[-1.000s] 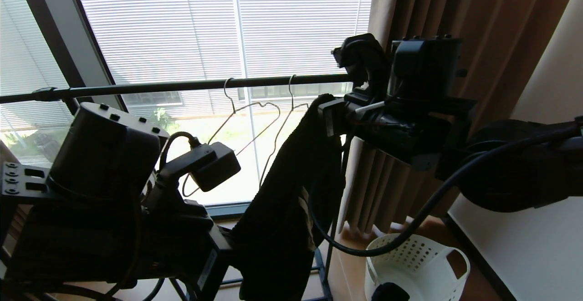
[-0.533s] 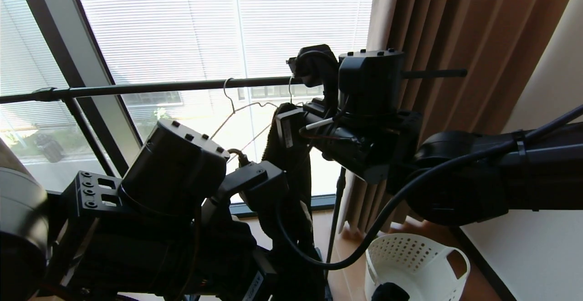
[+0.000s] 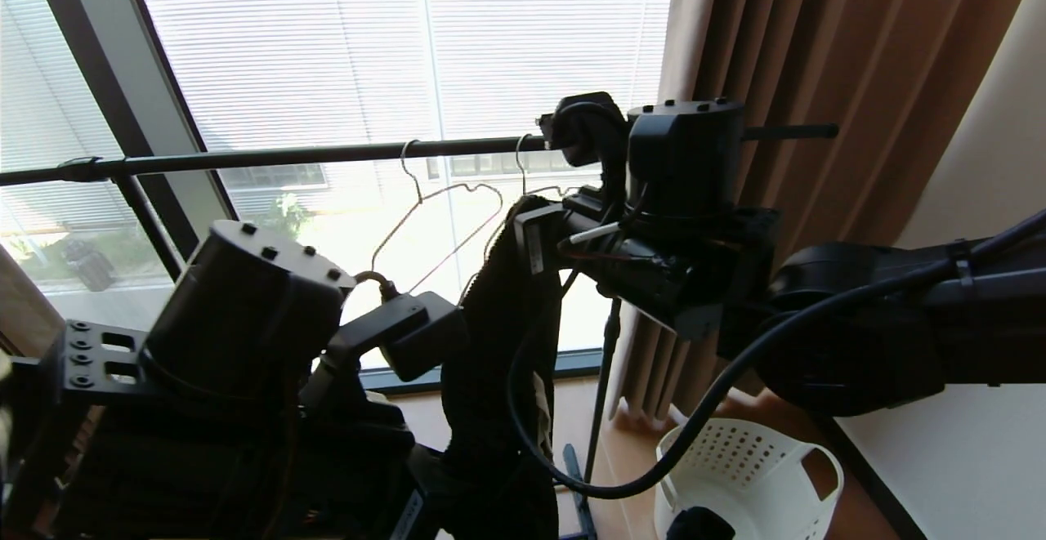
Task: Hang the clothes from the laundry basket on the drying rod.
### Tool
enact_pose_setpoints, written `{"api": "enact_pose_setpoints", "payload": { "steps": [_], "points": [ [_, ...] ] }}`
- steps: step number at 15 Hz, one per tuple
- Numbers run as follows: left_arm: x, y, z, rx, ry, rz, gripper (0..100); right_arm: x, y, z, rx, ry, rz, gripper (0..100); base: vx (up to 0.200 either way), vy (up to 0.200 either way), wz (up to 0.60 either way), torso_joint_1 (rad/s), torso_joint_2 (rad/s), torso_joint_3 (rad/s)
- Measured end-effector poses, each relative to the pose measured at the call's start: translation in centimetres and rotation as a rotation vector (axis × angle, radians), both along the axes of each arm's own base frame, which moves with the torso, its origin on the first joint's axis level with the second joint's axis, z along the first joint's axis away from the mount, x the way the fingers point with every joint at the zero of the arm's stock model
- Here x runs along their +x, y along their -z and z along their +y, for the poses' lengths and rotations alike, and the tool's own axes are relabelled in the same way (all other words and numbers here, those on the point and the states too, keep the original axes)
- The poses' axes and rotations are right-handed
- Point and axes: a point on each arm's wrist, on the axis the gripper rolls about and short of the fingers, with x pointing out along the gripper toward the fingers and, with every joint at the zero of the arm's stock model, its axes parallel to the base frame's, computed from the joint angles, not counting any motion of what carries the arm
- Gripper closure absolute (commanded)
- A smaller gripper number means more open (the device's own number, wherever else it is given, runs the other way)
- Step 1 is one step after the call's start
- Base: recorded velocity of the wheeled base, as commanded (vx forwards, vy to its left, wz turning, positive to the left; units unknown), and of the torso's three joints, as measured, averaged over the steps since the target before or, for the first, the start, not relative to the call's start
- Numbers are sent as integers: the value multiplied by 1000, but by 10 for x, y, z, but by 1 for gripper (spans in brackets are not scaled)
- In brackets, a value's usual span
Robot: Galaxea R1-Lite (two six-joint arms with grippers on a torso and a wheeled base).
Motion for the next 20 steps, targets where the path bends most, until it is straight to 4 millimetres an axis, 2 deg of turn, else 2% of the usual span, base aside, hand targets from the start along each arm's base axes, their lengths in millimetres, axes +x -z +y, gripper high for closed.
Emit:
{"api": "enact_pose_setpoints", "payload": {
  "steps": [3, 6, 10, 13, 16, 18, 19, 20],
  "points": [
    [-6, -1, 30, -11, -85, -17, 100, -12, 0, -26, 18, 26, 38, 100, 0, 0, 0, 0, 0, 0],
    [3, -8, 41, -26, -179, -77, 100, -40, 12, -57, -5, 35, 98, 100, 0, 0, 0, 0, 0, 0],
    [35, -34, 32, -66, -259, -164, 100, -88, 28, -97, -51, -3, 153, 100, 0, 0, 0, 0, 0, 0],
    [57, -45, 13, -68, -286, -204, 100, -118, 41, -113, -107, -112, 174, 100, 0, 0, 0, 0, 0, 0],
    [68, -45, -2, -56, -290, -217, 100, -123, 50, -114, -125, -128, 190, 100, 0, 0, 0, 0, 0, 0],
    [71, -43, -4, -50, -289, -212, 100, -121, 52, -111, -119, -131, 183, 100, 0, 0, 0, 0, 0, 0],
    [71, -42, -5, -49, -289, -211, 100, -120, 54, -109, -121, -132, 182, 0, 0, 0, 0, 0, 0, 0],
    [71, -43, -5, -50, -289, -213, 100, -118, 57, -107, -128, -132, 186, 0, 0, 0, 0, 0, 0, 0]
  ]
}}
